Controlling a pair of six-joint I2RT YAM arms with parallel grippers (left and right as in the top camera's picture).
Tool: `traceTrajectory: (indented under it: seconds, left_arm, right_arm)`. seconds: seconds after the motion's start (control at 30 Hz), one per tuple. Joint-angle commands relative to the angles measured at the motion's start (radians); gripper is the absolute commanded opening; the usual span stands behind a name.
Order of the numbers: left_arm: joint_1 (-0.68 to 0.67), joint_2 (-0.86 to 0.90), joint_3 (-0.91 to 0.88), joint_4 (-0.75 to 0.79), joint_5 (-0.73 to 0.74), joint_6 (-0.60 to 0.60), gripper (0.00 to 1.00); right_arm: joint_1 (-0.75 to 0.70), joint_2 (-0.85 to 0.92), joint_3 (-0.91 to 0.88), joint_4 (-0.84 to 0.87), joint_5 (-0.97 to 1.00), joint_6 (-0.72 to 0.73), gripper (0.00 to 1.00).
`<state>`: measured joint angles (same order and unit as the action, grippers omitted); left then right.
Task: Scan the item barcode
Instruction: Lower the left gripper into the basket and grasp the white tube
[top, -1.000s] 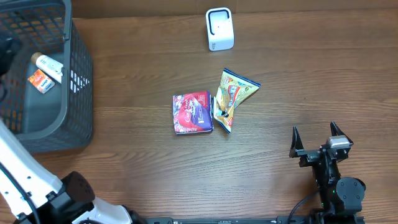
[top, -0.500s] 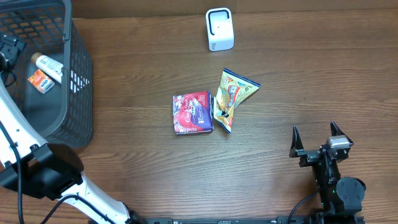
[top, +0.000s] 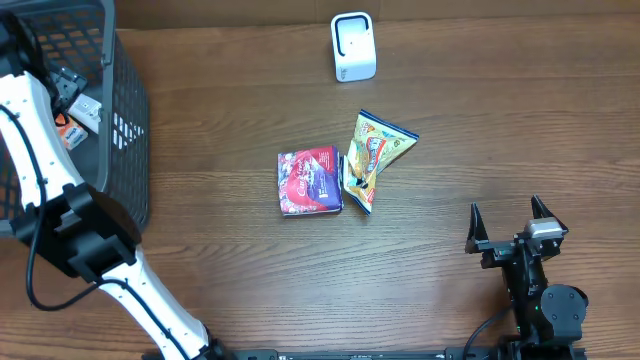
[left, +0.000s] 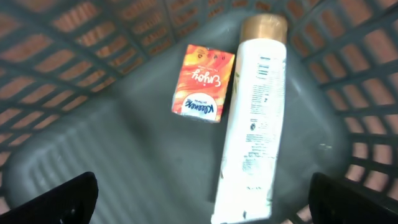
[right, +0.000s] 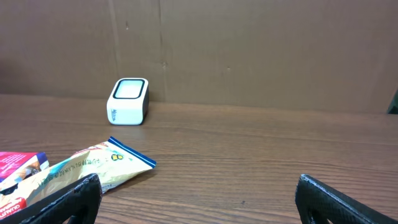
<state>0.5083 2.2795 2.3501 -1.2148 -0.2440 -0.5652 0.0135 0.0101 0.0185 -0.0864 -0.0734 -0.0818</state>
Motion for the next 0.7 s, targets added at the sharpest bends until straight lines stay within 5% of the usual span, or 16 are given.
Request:
traceTrajectory:
  seconds: [0.0, 0.67]
  left_arm:
    - [-0.006, 0.025, 0.001, 0.028, 0.025, 0.113, 1.00]
    - [-0.032, 0.056, -0.075, 0.098, 0.064, 0.096, 1.00]
  right_arm:
    - [-0.003, -0.007, -0.010, 0.006, 0.003, 0.004, 1.00]
    - [-0.003, -0.007, -0.010, 0.006, 0.003, 0.004, 1.00]
